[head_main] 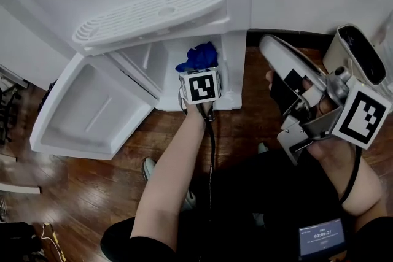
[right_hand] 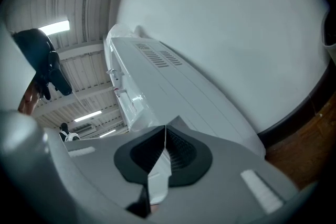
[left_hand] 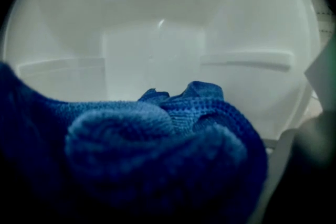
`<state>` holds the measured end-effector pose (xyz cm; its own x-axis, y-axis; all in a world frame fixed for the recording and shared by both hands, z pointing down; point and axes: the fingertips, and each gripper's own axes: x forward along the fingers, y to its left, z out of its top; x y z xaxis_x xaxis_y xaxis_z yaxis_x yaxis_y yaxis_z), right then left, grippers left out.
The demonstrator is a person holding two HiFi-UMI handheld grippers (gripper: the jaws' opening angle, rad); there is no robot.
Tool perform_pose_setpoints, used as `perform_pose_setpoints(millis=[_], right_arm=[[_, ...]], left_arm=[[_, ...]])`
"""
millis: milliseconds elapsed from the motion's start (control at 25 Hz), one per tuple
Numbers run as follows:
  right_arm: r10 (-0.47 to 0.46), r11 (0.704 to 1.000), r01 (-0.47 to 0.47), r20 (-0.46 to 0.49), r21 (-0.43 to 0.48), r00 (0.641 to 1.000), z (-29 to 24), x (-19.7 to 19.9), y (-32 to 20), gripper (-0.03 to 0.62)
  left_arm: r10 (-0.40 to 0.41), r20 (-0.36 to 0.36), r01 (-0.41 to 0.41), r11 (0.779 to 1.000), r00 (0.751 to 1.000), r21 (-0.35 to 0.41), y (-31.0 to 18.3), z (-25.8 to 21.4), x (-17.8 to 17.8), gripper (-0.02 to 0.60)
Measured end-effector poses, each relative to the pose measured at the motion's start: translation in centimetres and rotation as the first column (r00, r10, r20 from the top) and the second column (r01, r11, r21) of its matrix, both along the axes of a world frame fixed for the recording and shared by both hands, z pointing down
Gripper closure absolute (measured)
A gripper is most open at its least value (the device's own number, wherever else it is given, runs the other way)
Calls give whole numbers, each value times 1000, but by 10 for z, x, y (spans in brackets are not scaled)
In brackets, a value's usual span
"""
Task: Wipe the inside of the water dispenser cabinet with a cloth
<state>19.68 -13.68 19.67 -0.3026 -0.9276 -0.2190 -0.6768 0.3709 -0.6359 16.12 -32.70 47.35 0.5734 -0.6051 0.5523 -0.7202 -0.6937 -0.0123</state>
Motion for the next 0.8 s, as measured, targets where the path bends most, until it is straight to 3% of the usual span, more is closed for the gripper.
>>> perform_pose_setpoints(millis=[160, 280, 400, 520, 600, 640, 680, 720, 800], right_arm=[[-1, 1000, 0, -25, -27, 1000, 5, -1, -2, 583], [-4, 1000, 4, -37, -22, 999, 5, -2, -2, 583], [0, 1000, -1, -26, -21, 1000, 4, 0, -3, 583], [13, 1000, -13, -25, -22, 1000, 5, 1, -2, 583], [14, 1000, -15, -18, -24, 1000, 6, 2, -3, 583], [14, 1000, -14, -13, -25, 1000, 6, 3, -3, 583], [12, 1000, -12, -5, -27, 1000, 6, 4, -3, 583], [9, 1000, -9, 5, -28, 1000, 6, 5, -3, 583], [2, 1000, -2, 31, -26, 1000, 5, 5, -3, 583]], left_arm=[[-6, 0, 6, 999, 1000, 42, 18, -4, -28, 416], [-74, -25, 75, 997, 997, 19, 11, -4, -67, 415], [-86, -38, 86, 996, 996, -6, 10, -4, -80, 413], [-77, -16, 77, 997, 997, 11, 15, -7, -80, 413], [5, 5, -5, 997, 1000, 77, 32, -21, -73, 413], [82, 39, -87, 986, 996, 143, 44, -31, -66, 413], [167, 102, -186, 956, 981, 227, 57, -42, -57, 414], [237, 191, -288, 905, 953, 313, 68, -51, -48, 413], [291, 381, -449, 777, 878, 441, 78, -63, -34, 414]])
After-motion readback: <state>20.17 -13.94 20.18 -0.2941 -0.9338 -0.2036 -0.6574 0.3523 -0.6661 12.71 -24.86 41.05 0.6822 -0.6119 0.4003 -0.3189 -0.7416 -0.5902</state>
